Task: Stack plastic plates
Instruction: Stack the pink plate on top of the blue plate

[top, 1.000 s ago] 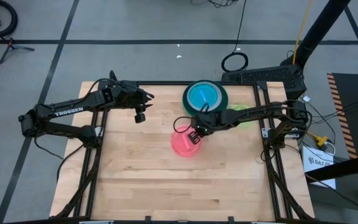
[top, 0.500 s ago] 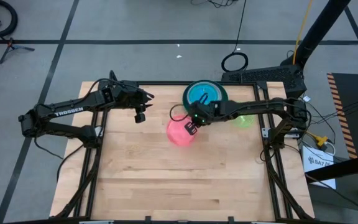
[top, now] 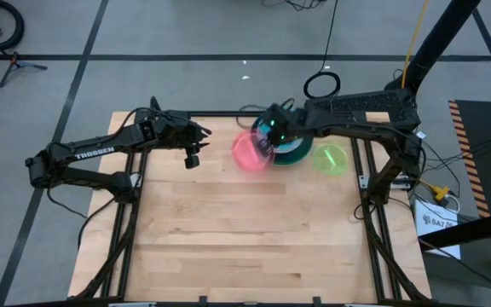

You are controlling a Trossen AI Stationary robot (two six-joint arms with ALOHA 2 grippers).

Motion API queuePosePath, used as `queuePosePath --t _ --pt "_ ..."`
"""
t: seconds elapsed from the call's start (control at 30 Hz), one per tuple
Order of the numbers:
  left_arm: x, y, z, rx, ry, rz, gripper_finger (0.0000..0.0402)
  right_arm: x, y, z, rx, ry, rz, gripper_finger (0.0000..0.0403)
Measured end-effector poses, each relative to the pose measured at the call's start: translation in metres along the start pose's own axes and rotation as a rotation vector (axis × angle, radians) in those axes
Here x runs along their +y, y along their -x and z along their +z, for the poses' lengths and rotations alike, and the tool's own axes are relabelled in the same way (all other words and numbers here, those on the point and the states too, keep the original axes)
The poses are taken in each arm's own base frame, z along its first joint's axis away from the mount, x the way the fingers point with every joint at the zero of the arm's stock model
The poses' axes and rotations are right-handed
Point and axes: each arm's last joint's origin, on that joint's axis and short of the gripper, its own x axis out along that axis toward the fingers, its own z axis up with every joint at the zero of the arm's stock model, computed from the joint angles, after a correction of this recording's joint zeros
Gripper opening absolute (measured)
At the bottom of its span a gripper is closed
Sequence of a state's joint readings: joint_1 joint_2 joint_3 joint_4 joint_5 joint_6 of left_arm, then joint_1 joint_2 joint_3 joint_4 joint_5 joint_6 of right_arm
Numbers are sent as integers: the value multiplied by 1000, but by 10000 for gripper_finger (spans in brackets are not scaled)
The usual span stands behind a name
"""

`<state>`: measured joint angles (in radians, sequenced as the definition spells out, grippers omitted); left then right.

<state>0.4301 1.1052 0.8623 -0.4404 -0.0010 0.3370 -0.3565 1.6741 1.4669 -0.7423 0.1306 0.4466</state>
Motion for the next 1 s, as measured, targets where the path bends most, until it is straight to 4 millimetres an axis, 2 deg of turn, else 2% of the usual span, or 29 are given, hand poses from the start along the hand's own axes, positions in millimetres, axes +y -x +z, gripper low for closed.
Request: queuePosePath --t 0.4,0.57,0.73,1.0 --pt "0 0 0 0 1 0 124 -100 -2 25 89 -167 -57 0" --pt "0 0 0 -1 1 0 124 -130 -2 27 92 -217 -95 0" --pt "0 0 0 -4 1 1 124 -144 -6 23 107 -235 -115 0" --pt "1 0 2 -18 1 6 124 -145 -15 13 136 -233 -121 0"
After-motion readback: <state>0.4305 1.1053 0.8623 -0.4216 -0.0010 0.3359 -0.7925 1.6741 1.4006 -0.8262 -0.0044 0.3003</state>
